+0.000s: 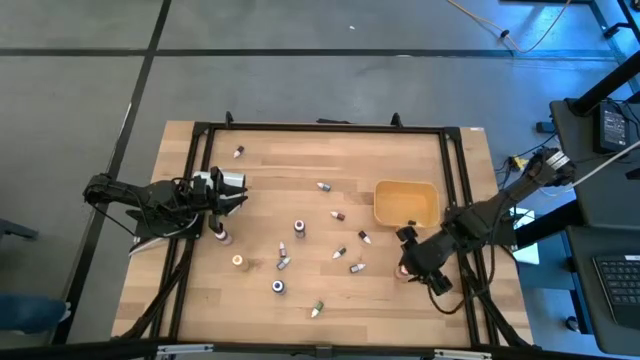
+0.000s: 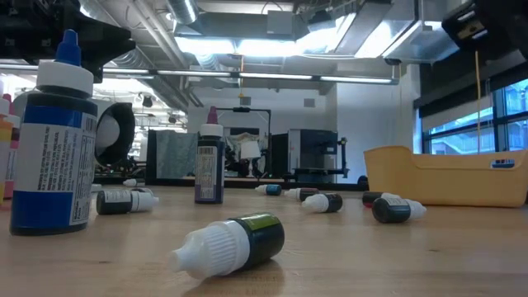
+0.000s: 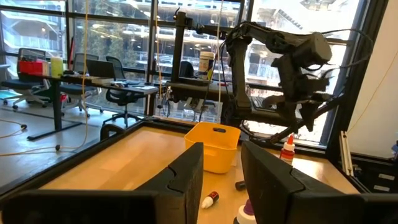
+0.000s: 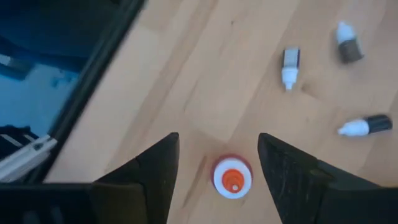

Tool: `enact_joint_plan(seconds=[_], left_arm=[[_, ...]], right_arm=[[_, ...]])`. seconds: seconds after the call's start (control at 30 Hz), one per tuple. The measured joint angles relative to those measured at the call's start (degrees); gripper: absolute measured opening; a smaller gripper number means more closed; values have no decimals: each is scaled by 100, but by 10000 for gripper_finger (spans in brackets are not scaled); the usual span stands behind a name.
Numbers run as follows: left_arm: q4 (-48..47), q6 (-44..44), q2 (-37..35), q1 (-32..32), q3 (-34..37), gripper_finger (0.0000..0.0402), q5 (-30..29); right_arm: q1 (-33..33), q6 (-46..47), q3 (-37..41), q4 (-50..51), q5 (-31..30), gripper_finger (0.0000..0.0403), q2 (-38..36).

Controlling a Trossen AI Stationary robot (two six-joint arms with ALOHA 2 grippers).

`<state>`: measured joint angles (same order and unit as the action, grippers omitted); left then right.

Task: Pick & Place food coloring
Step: Put the orange food coloring into the yellow bin

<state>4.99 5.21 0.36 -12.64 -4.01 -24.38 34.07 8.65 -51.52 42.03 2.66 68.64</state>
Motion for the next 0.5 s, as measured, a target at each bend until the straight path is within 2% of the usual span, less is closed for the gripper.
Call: enact_joint_plan(seconds=[0.3, 0.5], left_arm=[[63, 0, -2, 2, 2, 102, 0], [66, 0, 0, 1, 1, 105, 0]], right_arm=[[-14, 40, -557, 1048, -4, 220, 1106], [-14, 160, -538, 1076, -5, 220, 1477]])
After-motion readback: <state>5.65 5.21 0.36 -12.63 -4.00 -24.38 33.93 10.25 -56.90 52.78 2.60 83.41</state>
